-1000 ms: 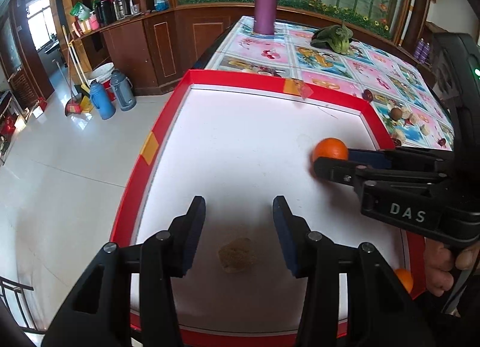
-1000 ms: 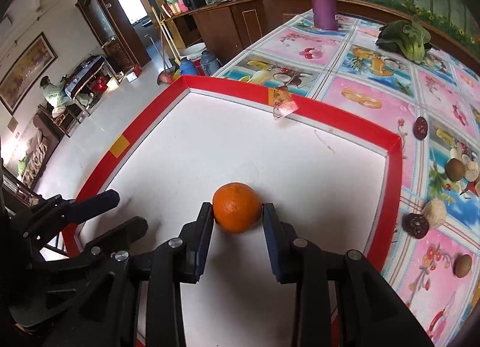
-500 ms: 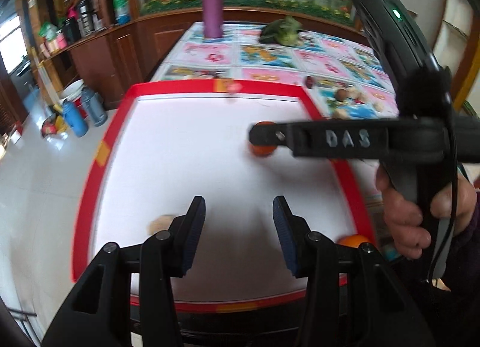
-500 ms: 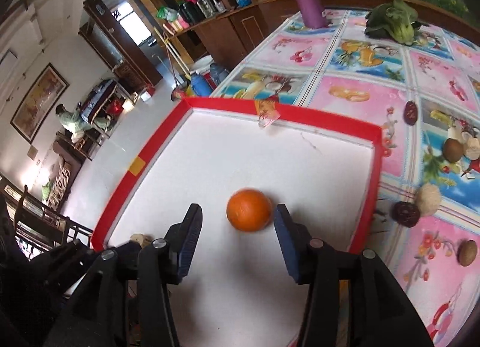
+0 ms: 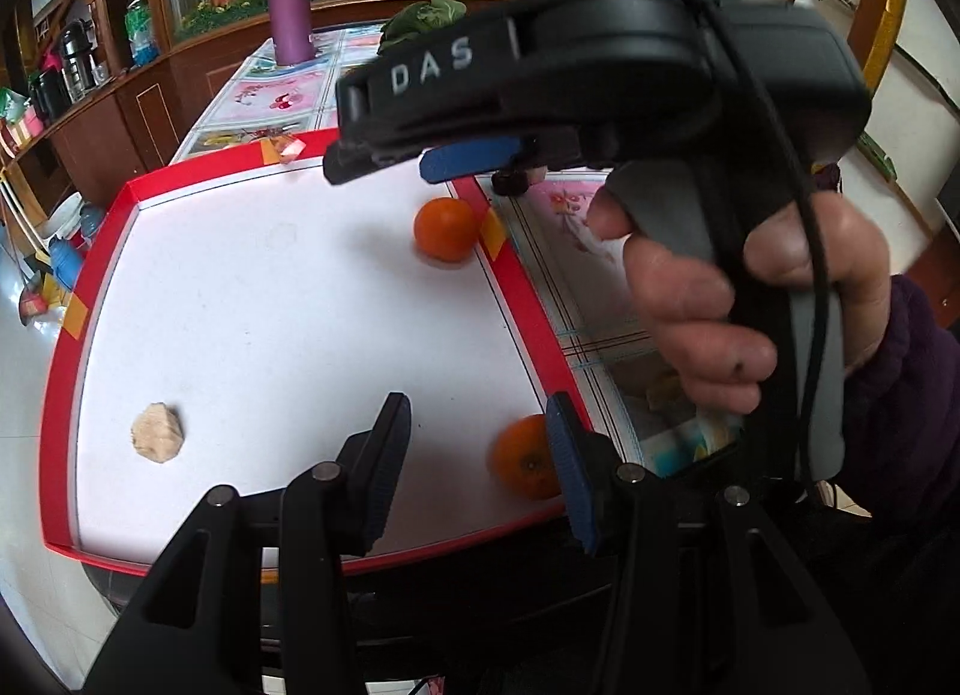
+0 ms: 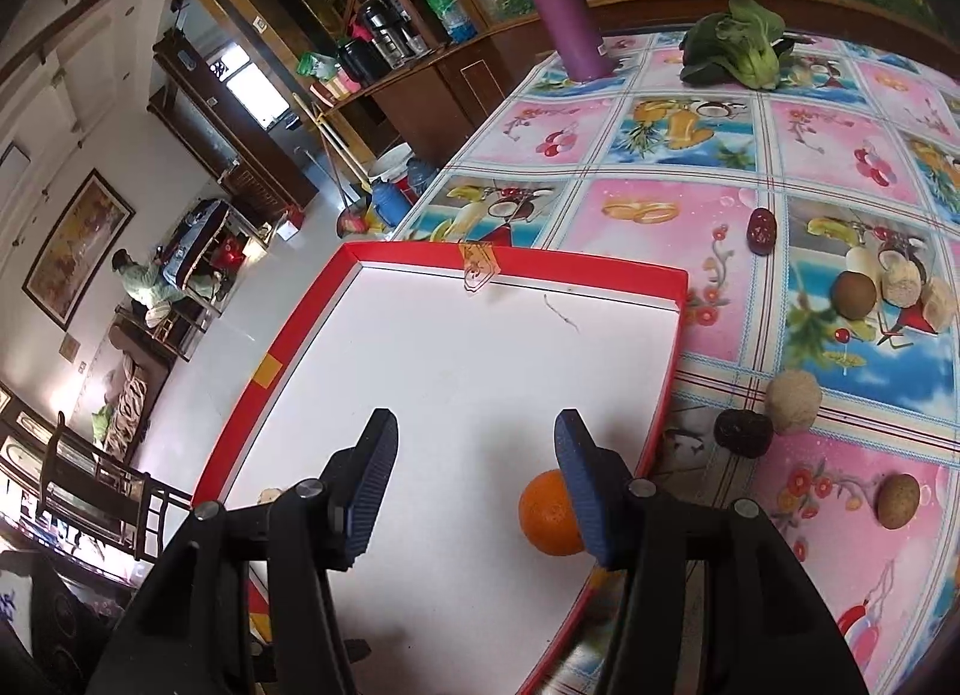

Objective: Organize fruits
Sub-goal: 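Move both empty tools back over the fruits on the table, then grasp a brown kiwi with the right tool while the left tool grasps another kiwi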

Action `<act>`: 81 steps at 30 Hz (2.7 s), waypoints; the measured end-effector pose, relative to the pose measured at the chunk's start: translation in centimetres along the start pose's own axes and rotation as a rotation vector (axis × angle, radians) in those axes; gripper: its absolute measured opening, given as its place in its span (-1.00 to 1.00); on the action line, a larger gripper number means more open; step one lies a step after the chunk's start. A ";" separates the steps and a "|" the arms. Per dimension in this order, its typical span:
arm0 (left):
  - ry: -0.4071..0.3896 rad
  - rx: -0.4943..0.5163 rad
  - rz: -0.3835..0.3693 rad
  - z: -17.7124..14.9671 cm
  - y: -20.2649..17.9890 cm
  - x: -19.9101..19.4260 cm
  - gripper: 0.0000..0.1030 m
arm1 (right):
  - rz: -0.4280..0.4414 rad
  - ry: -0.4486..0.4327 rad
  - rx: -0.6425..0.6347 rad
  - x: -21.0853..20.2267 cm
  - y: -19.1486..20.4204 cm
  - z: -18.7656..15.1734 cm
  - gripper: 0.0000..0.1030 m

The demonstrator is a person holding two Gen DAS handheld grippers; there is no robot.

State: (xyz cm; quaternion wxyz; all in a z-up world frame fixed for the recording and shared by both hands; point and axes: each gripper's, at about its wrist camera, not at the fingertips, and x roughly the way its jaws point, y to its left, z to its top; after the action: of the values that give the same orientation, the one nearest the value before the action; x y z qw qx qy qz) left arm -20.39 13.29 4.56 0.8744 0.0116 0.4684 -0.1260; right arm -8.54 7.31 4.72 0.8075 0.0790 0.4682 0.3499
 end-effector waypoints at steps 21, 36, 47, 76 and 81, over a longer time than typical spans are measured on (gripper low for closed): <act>-0.061 -0.133 0.216 1.8 4.4 1.4 -0.05 | -0.076 -0.144 0.083 -8.0 -5.2 -0.1 0.05; -0.140 0.118 -0.010 4.4 -5.4 -0.5 -0.04 | -0.413 -0.149 0.156 -22.4 -14.3 -10.3 0.06; -0.087 0.168 -0.042 5.9 -8.6 2.6 -0.04 | -0.439 0.026 -0.043 -19.0 -11.3 -17.9 -0.24; 0.101 0.114 -0.089 13.8 -11.5 14.2 -0.54 | -0.342 -0.139 0.125 -19.1 -17.4 -15.2 -0.61; 0.081 0.130 -0.088 13.6 -11.9 14.2 -0.54 | -0.340 -0.133 0.131 -18.9 -17.5 -15.0 -0.61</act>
State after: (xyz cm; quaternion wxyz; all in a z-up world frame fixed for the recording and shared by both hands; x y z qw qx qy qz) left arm -4.50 -3.04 1.69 0.8457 0.0531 0.4944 -0.1938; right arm -18.15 -20.72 1.73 0.8772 0.0740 0.4423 0.1715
